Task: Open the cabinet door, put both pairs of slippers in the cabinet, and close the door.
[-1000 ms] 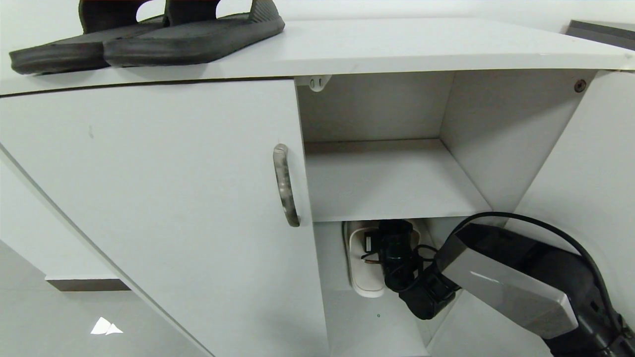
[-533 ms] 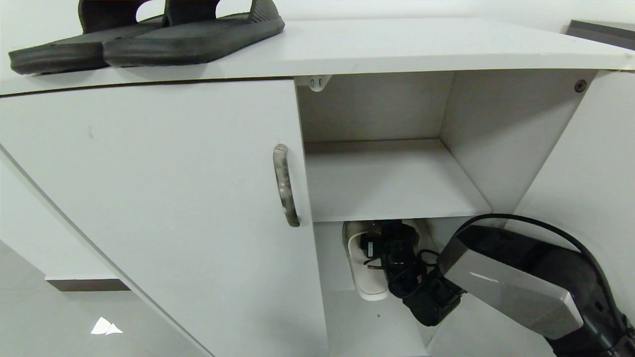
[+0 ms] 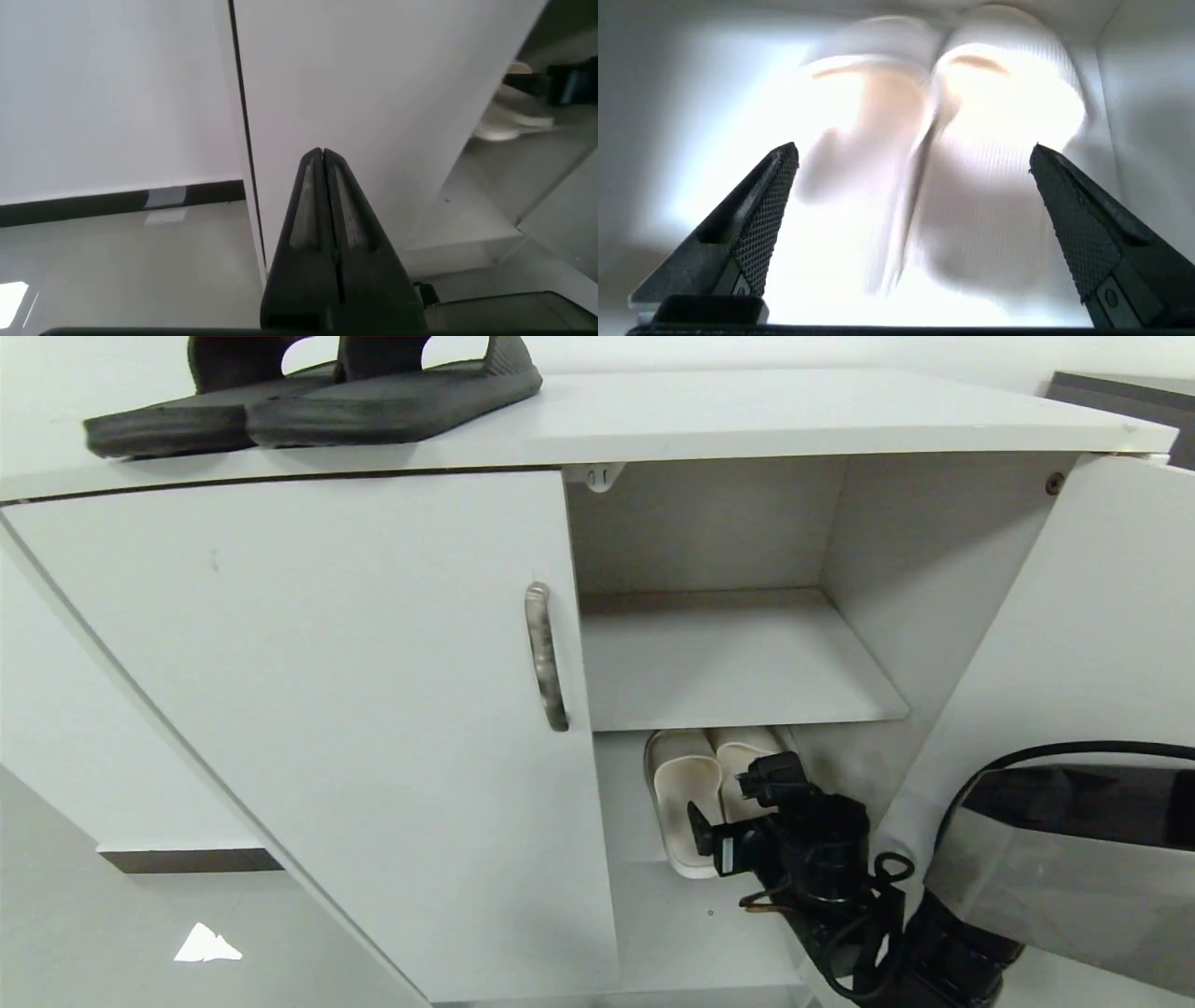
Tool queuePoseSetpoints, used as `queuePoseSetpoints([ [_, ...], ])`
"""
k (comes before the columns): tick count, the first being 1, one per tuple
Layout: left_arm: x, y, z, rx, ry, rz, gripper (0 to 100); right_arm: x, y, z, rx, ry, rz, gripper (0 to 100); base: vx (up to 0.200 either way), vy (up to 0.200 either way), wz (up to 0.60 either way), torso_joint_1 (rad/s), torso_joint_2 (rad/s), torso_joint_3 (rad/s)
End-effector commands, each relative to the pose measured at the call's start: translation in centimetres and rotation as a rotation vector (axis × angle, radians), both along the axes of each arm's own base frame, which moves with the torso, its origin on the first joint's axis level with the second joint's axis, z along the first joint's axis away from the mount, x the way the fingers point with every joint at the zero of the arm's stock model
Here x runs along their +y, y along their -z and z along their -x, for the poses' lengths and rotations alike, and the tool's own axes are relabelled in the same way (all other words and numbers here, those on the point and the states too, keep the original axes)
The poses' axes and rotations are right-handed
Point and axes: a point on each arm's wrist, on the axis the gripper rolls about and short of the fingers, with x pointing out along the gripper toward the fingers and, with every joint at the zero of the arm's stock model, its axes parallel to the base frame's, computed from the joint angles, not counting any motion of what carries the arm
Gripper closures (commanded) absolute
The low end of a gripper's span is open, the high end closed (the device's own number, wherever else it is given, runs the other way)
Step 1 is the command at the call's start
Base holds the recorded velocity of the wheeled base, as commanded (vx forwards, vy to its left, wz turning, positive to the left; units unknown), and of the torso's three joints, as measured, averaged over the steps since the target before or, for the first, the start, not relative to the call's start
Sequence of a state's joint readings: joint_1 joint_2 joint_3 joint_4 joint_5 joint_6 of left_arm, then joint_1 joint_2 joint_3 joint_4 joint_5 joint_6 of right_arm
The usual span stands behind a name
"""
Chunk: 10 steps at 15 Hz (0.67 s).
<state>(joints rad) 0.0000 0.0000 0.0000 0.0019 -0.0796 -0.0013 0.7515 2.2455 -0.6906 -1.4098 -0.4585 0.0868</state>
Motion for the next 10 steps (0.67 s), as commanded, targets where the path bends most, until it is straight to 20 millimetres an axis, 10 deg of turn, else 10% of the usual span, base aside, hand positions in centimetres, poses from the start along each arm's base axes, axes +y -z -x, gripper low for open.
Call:
queuePoseSetpoints([
  [1,0.0,0.0,0.0,0.003,0.0,0.0,100,-1.0,-2.1,4.0,-0.014,-0.122,-0.043,0,-0.2,0.0,0.0,-0.002,0.0,0.007],
  [6,0.0,0.0,0.0,0.003,0.003,-0.001,100,-2.4,-4.2,7.8,-0.004,-0.311,-0.065,0,-0.2,0.0,0.0,0.002,0.0,0.002],
  [10,0.0,0.0,0.0,0.001,0.0,-0.001,100,-3.1,-6.0,9.5,-0.008,-0.367,-0.105,0,0.0,0.0,0.0,0.0,0.0,0.0],
])
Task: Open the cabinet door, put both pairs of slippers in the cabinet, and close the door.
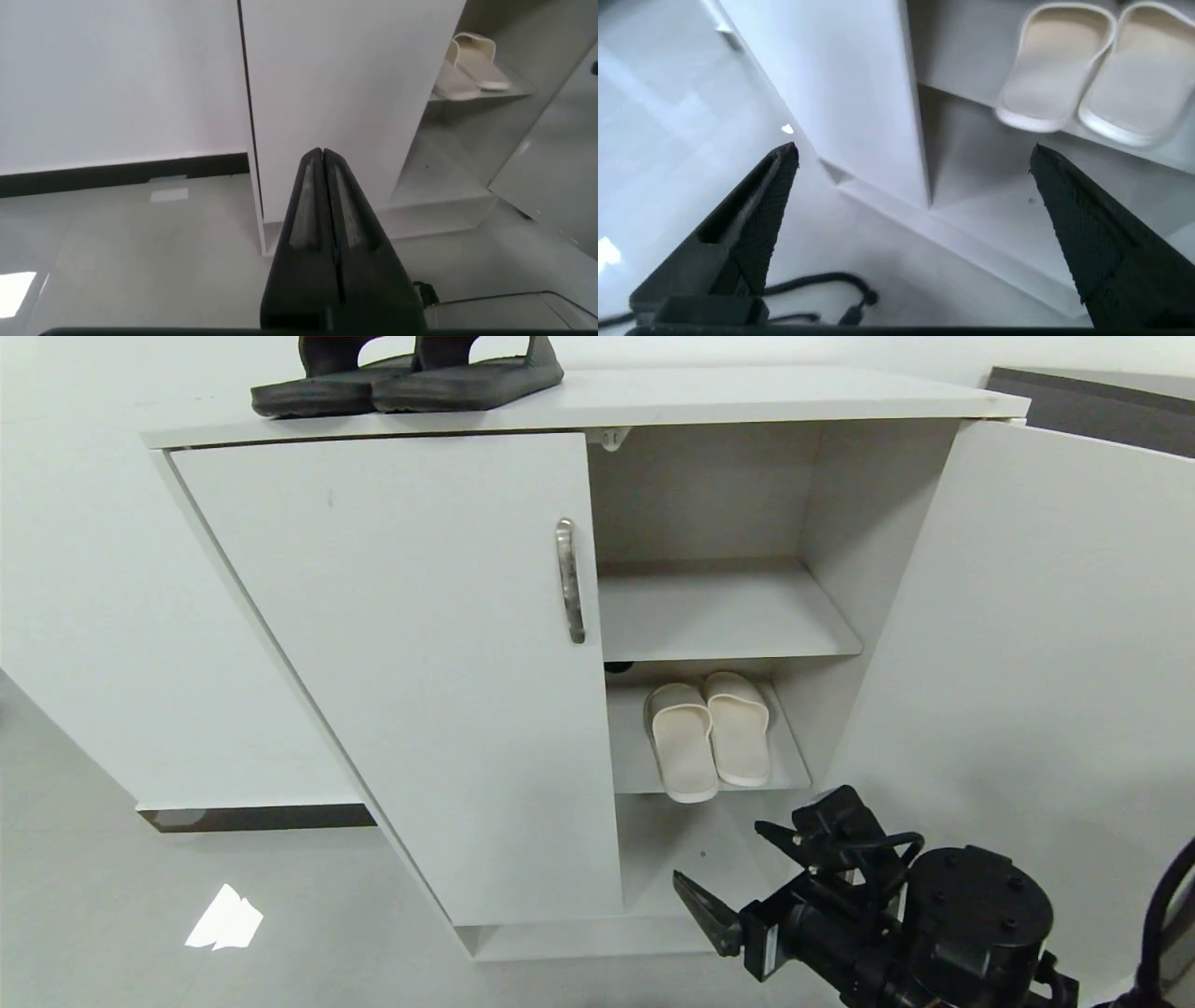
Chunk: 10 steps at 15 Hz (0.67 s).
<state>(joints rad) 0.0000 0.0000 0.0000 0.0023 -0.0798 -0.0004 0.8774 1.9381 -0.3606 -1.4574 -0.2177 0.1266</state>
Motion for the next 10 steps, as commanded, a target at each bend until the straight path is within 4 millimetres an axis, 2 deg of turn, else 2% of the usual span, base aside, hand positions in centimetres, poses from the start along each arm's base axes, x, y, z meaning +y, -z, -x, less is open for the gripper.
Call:
queuePoseSetpoints([
  [1,0.0,0.0,-0.01,0.002,0.0,0.001,100,-0.63,-1.7,0.9,-0.021,-0.027,-0.032,0,0.0,0.0,0.0,0.0,0.0,0.0],
  [5,0.0,0.0,-0.01,0.002,0.0,0.001,100,-0.66,-1.71,1.45,-0.009,-0.054,-0.022,0,0.0,0.0,0.0,0.001,0.0,0.013],
  [10,0.0,0.0,-0.01,0.002,0.0,0.001,100,-0.54,-1.5,1.72,-0.001,-0.067,-0.01,0,0.0,0.0,0.0,0.0,0.0,0.182],
])
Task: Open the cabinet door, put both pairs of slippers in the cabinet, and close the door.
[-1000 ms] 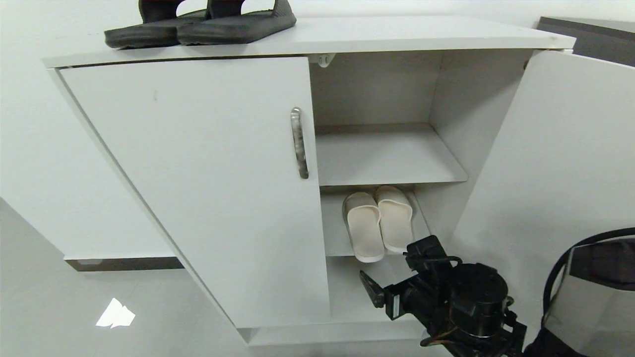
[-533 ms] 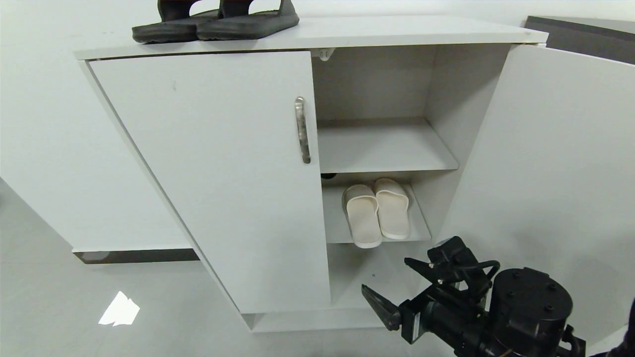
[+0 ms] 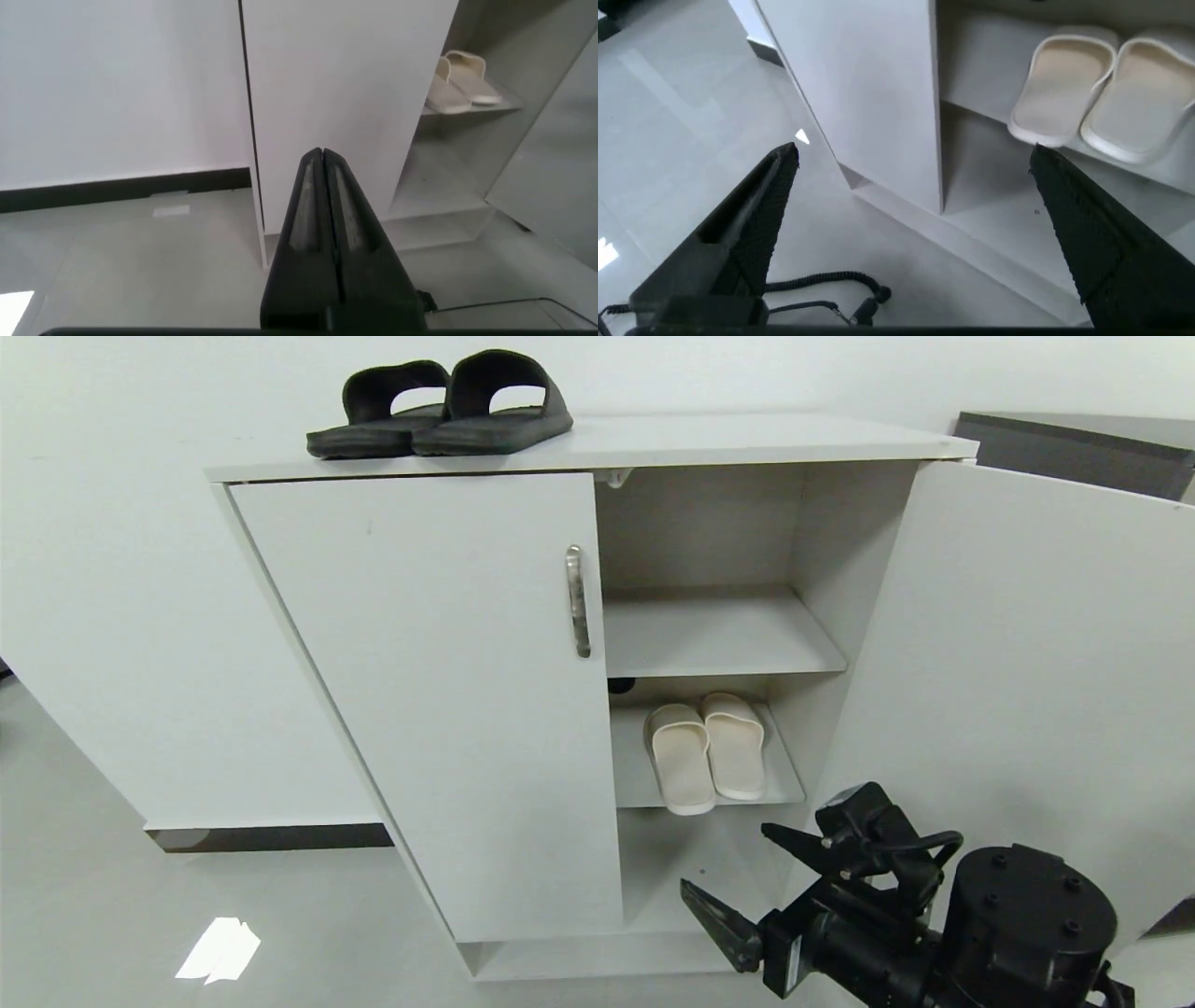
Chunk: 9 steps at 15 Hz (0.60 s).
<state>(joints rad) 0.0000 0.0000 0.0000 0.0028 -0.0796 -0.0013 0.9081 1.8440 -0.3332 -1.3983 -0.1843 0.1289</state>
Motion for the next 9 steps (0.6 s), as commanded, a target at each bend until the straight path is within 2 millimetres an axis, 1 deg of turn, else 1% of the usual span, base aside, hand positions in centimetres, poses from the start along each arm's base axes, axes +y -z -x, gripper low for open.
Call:
queuePoseSetpoints([
  [1,0.0,0.0,0.0,0.002,0.0,0.0,100,0.1,0.0,0.1,0.001,-0.005,0.001,0,0.0,0.0,0.0,-0.002,0.01,0.198],
  [7,0.0,0.0,0.0,0.0,0.0,0.0,100,-0.3,0.4,0.4,0.012,-0.016,0.018,0,0.0,0.0,0.0,0.002,0.0,0.2],
  [9,0.0,0.0,0.0,0.001,0.0,-0.01,100,-1.0,0.5,1.1,0.026,-0.089,0.02,0,0.0,0.0,0.0,0.002,0.0,0.186],
])
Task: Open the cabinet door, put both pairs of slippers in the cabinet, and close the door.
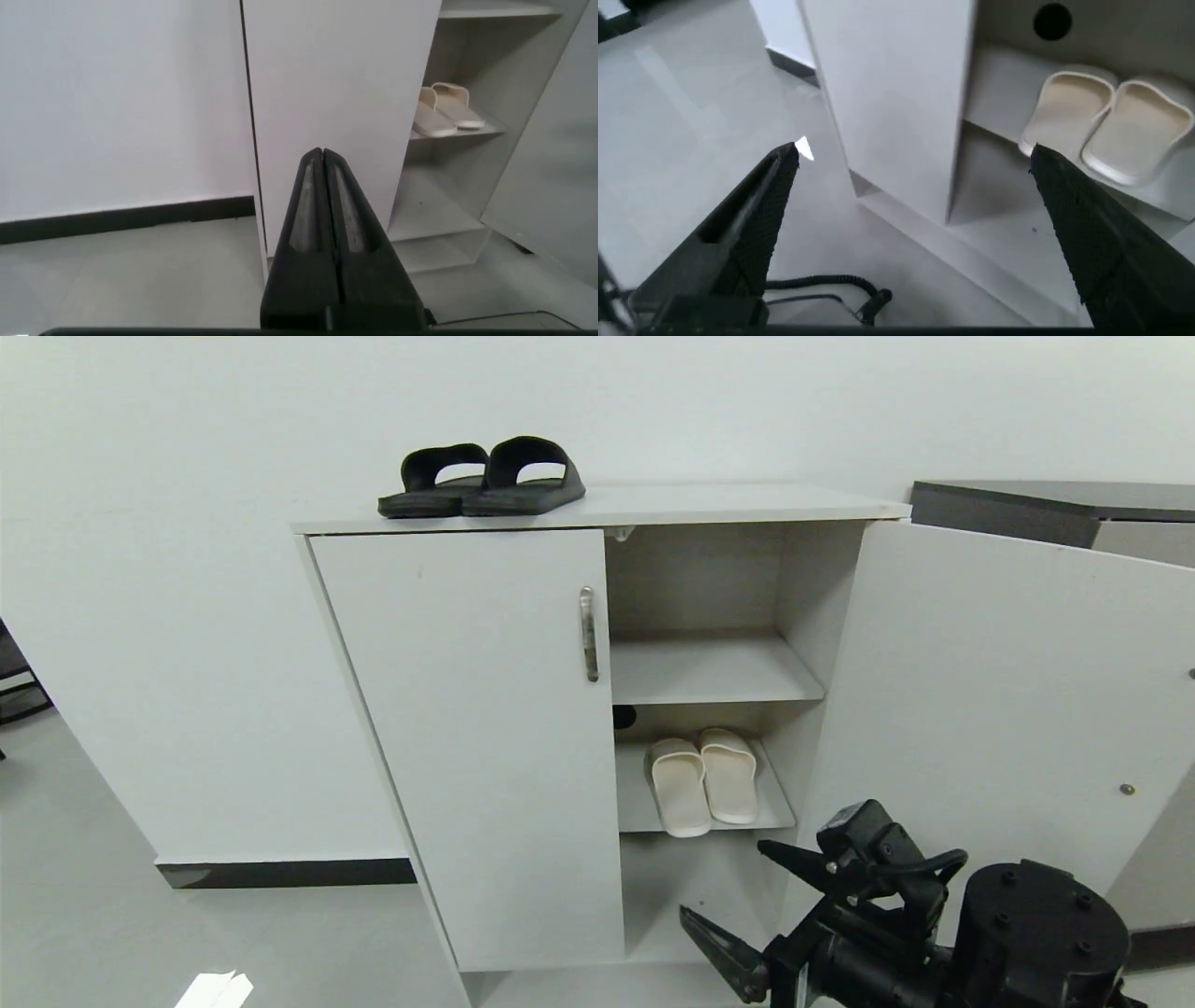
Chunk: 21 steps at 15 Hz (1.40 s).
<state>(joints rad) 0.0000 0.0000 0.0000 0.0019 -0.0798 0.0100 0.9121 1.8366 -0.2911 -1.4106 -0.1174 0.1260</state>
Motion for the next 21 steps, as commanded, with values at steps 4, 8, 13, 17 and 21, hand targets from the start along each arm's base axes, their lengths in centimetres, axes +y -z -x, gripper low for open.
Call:
queuePoseSetpoints([
  [4,0.0,0.0,0.0,0.002,0.0,-0.014,100,-1.9,-0.3,1.2,0.037,-0.195,-0.047,0,0.0,0.0,0.0,0.001,0.0,0.038],
  [8,0.0,0.0,0.0,0.002,0.0,-0.007,100,-3.2,0.0,1.6,0.053,-0.298,-0.09,0,0.0,0.05,0.0,0.001,0.0,0.001],
  [13,0.0,0.0,0.0,0.002,0.0,-0.007,100,-3.4,0.3,1.8,0.055,-0.308,-0.073,0,0.0,0.2,0.0,0.005,0.0,0.003],
  [17,0.0,0.0,0.0,0.002,0.0,-0.007,100,-3.5,0.4,1.9,0.062,-0.312,-0.074,0,0.0,0.2,0.0,0.002,0.0,0.004],
  [21,0.0,0.0,0.0,0.002,0.002,-0.005,100,-3.4,0.4,2.0,0.062,-0.315,-0.074,0,0.0,0.2,0.0,0.002,0.0,0.0],
])
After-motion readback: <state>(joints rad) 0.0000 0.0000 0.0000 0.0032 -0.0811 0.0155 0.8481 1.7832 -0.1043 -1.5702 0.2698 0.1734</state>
